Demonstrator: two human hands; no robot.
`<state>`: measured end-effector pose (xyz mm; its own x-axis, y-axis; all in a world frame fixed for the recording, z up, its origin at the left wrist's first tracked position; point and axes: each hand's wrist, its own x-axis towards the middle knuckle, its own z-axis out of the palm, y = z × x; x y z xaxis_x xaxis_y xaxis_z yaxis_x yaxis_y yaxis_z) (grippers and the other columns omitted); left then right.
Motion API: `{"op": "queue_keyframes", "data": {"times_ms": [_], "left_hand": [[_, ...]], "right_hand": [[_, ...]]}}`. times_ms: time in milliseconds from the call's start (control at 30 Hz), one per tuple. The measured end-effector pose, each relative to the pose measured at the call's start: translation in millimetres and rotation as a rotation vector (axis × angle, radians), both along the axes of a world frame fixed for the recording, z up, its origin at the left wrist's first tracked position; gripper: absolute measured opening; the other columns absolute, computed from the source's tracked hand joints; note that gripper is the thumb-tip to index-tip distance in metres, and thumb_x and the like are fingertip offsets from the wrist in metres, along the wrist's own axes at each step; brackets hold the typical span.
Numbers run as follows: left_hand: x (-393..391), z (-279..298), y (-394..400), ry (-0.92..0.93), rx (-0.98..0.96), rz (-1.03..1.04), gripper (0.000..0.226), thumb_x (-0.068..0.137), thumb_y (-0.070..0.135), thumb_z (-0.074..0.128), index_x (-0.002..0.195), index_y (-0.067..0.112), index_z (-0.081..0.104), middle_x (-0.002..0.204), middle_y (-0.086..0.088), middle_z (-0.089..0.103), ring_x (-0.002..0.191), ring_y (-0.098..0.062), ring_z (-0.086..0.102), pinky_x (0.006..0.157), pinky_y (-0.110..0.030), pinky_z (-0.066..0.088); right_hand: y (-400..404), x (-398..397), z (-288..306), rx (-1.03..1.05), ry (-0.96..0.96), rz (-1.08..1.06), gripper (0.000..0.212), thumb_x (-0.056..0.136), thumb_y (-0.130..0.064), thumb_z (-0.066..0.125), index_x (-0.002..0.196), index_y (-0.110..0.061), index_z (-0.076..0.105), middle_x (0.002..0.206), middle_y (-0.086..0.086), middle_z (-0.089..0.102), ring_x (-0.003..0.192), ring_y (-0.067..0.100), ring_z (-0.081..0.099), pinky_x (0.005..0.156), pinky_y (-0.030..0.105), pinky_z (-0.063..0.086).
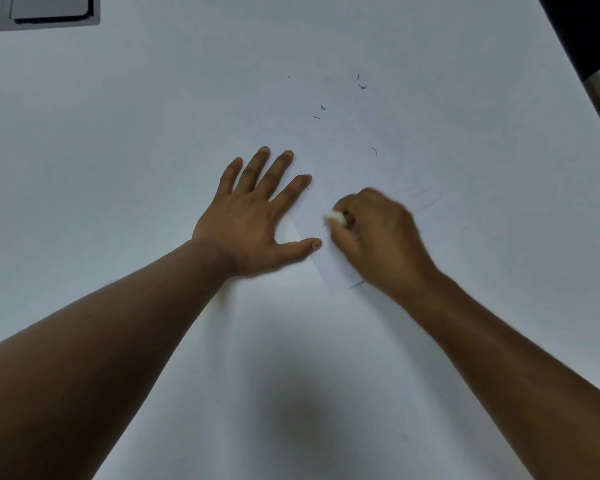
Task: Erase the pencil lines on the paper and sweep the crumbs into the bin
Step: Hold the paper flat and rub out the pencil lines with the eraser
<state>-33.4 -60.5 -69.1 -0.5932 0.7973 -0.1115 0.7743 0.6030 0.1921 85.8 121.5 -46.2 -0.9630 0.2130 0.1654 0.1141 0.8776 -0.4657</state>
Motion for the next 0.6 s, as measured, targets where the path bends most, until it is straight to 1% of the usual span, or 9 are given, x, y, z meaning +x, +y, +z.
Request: {"op": "queue_keyframes", "data": {"times_ms": [67, 100, 167, 233, 267, 400, 433, 533, 600], "left_hand": [[-0.2, 0.2, -0.1, -0.001, -0.003, -0.002, 0.099, 0.084, 0.091, 0.014, 0.165, 0.035, 0.009, 0.174, 0.001, -0.006, 0.159, -0.025, -0.012, 0.128, -0.053, -0.003], [0.0, 0.2, 0.0, -0.003, -0.005, -0.002, 0.098, 0.084, 0.091, 0.015, 0.164, 0.035, 0.009, 0.174, 0.001, -0.006, 0.159, -0.025, -0.012, 0.128, -0.052, -0.003], [0.4, 0.3, 0.4, -0.003, -0.004, -0.001, 0.097, 0.085, 0.09, 0.018, 0.164, 0.035, 0.009, 0.174, 0.001, -0.005, 0.159, -0.025, -0.012, 0.128, -0.053, -0.004], [0.0, -0.2, 0.3, 0.0, 0.002, -0.001, 0.097, 0.085, 0.09, 0.019, 0.164, 0.035, 0.01, 0.174, 0.0, -0.004, 0.159, -0.025, -0.012, 0.128, -0.053, -0.003], [-0.1, -0.5, 0.3, 0.0, 0.005, -0.003, 0.096, 0.086, 0.09, 0.02, 0.164, 0.035, 0.01, 0.174, 0.0, -0.004, 0.159, -0.025, -0.011, 0.128, -0.053, -0.003], [0.2, -1.0, -0.2, 0.0, 0.005, -0.003, 0.097, 0.085, 0.09, 0.018, 0.164, 0.035, 0.009, 0.174, 0.001, -0.006, 0.159, -0.024, -0.013, 0.128, -0.052, -0.003], [0.3, -0.9, 0.0, -0.002, 0.006, -0.002, 0.097, 0.085, 0.09, 0.018, 0.164, 0.035, 0.009, 0.174, 0.001, -0.005, 0.159, -0.024, -0.013, 0.128, -0.052, -0.003], [0.5, 0.3, 0.1, -0.006, -0.004, 0.003, 0.097, 0.085, 0.09, 0.018, 0.164, 0.035, 0.009, 0.174, 0.001, -0.006, 0.159, -0.024, -0.013, 0.128, -0.052, -0.005], [0.5, 0.7, 0.3, -0.009, -0.004, 0.003, 0.096, 0.085, 0.09, 0.018, 0.164, 0.036, 0.008, 0.174, 0.001, -0.006, 0.159, -0.024, -0.014, 0.128, -0.052, -0.005]], "right_hand": [[-10.3, 7.8, 1.4, -0.001, -0.031, 0.075, 0.012, 0.092, -0.024, 0.065, 0.088, -0.012, 0.067, 0.079, 0.001, 0.058, 0.066, 0.015, 0.052, 0.06, 0.026, 0.041], [-5.8, 7.0, 1.7, 0.003, -0.029, 0.057, 0.012, 0.092, -0.023, 0.065, 0.087, -0.012, 0.067, 0.079, 0.001, 0.057, 0.066, 0.016, 0.052, 0.06, 0.027, 0.042], [13.2, -0.8, -1.1, 0.015, 0.024, -0.057, 0.013, 0.091, -0.024, 0.064, 0.084, -0.013, 0.066, 0.077, 0.002, 0.057, 0.065, 0.018, 0.053, 0.06, 0.033, 0.045], [23.9, -6.8, -3.4, 0.009, 0.065, -0.143, 0.016, 0.091, -0.024, 0.064, 0.081, -0.012, 0.065, 0.076, 0.003, 0.058, 0.065, 0.019, 0.053, 0.06, 0.036, 0.046], [20.0, -6.8, -4.1, 0.009, 0.067, -0.139, 0.016, 0.092, -0.025, 0.064, 0.082, -0.012, 0.065, 0.076, 0.003, 0.058, 0.066, 0.019, 0.053, 0.06, 0.036, 0.046], [-8.3, 6.8, -2.7, -0.006, 0.001, 0.026, 0.013, 0.093, -0.024, 0.064, 0.088, -0.012, 0.066, 0.079, 0.002, 0.057, 0.067, 0.017, 0.053, 0.061, 0.03, 0.044], [-2.4, 6.8, -3.0, 0.008, 0.003, 0.009, 0.012, 0.092, -0.023, 0.064, 0.087, -0.012, 0.066, 0.079, 0.002, 0.057, 0.068, 0.019, 0.054, 0.061, 0.031, 0.044], [37.3, -0.9, -6.9, 0.065, 0.072, -0.201, 0.014, 0.091, -0.023, 0.063, 0.082, -0.013, 0.067, 0.078, 0.003, 0.061, 0.071, 0.022, 0.057, 0.065, 0.032, 0.042], [54.6, -2.8, -7.3, 0.054, 0.086, -0.292, 0.017, 0.092, -0.025, 0.061, 0.08, -0.013, 0.066, 0.078, 0.002, 0.061, 0.072, 0.021, 0.057, 0.067, 0.033, 0.044]]}}
